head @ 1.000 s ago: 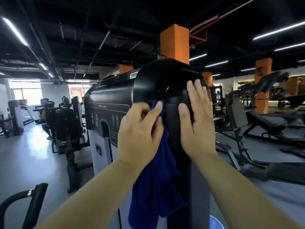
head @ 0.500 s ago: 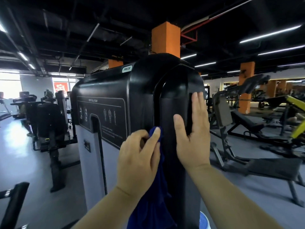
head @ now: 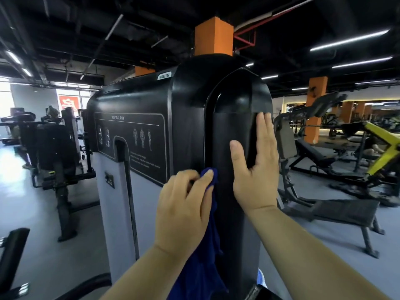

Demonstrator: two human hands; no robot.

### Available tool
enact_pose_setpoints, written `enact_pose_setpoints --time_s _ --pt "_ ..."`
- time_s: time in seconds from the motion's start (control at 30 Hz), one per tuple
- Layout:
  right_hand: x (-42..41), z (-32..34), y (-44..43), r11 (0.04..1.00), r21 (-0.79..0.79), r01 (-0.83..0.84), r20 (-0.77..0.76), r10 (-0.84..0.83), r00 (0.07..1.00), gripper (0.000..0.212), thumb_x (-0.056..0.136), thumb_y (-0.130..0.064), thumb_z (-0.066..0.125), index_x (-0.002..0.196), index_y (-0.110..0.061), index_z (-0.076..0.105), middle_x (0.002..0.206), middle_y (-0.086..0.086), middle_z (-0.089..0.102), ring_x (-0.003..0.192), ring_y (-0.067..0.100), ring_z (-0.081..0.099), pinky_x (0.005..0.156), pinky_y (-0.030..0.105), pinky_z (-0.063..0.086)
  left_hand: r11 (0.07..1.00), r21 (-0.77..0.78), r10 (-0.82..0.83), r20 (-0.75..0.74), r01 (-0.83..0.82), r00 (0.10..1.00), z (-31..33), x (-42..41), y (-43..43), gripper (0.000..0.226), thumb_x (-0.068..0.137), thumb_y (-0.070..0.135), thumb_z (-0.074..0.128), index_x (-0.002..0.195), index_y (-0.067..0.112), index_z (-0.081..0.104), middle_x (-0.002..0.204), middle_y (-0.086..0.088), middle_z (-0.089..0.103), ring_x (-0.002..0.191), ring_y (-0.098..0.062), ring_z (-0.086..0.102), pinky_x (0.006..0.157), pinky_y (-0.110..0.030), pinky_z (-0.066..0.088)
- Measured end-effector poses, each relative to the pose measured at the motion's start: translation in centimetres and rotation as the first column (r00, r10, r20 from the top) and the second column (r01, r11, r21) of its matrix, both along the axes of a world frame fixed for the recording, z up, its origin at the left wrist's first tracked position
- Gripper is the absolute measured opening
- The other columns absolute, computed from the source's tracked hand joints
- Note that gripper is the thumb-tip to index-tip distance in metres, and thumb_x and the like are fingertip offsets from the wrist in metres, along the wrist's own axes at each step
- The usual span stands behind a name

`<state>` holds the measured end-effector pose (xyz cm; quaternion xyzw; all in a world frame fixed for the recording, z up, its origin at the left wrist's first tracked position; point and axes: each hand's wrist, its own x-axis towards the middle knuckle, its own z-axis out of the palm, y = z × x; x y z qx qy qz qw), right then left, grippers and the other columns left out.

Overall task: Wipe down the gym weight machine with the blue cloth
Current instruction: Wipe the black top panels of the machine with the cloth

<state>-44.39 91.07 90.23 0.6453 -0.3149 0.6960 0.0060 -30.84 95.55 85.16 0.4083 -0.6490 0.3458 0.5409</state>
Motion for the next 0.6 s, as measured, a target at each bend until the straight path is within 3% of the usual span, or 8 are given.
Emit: enact_pose_setpoints --time_s 0.17,0.33,0.43,0.6 --pt "0.1 0.1 0.1 1.000 -0.008 0.013 -0.007 -0.013 1.000 0.062 0.095 -0.057 0.040 0.148 -0.042 0.012 0.160 -0.017 0.011 0.149 0.002 0.007 0.122 0.026 0.010 0.998 -0.063 -0.031 -0.162 0.021 0.986 6.3 -0.4 0.1 0.026 0.096 0.018 0.056 0.119 0.009 0.066 0.105 -0.005 0.058 0.092 -0.015 0.050 0.084 -0.020 0.041" --pt "0.2 0.1 0.0 1.000 -0.012 0.022 0.017 -0.022 1.000 0.061 0.094 -0.055 0.042 0.148 -0.041 0.015 0.162 -0.012 0.015 0.150 0.004 0.010 0.122 0.024 0.012 0.996 -0.075 0.053 -0.022 -0.054 0.998 1.2 -0.2 -0.8 0.025 0.097 0.014 0.058 0.122 0.009 0.061 0.103 -0.012 0.060 0.084 -0.024 0.056 0.071 -0.039 0.052" --pt "0.2 0.0 0.0 1.000 -0.013 0.023 0.018 -0.023 1.000 0.061 0.095 -0.054 0.043 0.148 -0.041 0.016 0.162 -0.010 0.016 0.150 0.005 0.011 0.119 0.016 0.010 0.998 -0.041 0.049 0.011 -0.048 0.999 -1.5 -0.1 -0.4 0.024 0.098 0.016 0.055 0.121 0.011 0.055 0.101 -0.011 0.060 0.082 -0.022 0.056 0.070 -0.036 0.051" --pt "0.2 -0.2 0.1 0.999 -0.013 0.047 0.005 -0.047 0.999 0.061 0.096 -0.053 0.041 0.148 -0.039 0.014 0.162 -0.011 0.015 0.150 0.005 0.010 0.121 0.022 0.011 0.995 -0.074 0.060 -0.037 -0.062 0.998 2.0 -0.2 -0.1 0.022 0.095 0.019 0.055 0.115 0.011 0.062 0.097 -0.006 0.058 0.085 -0.018 0.051 0.078 -0.031 0.039"
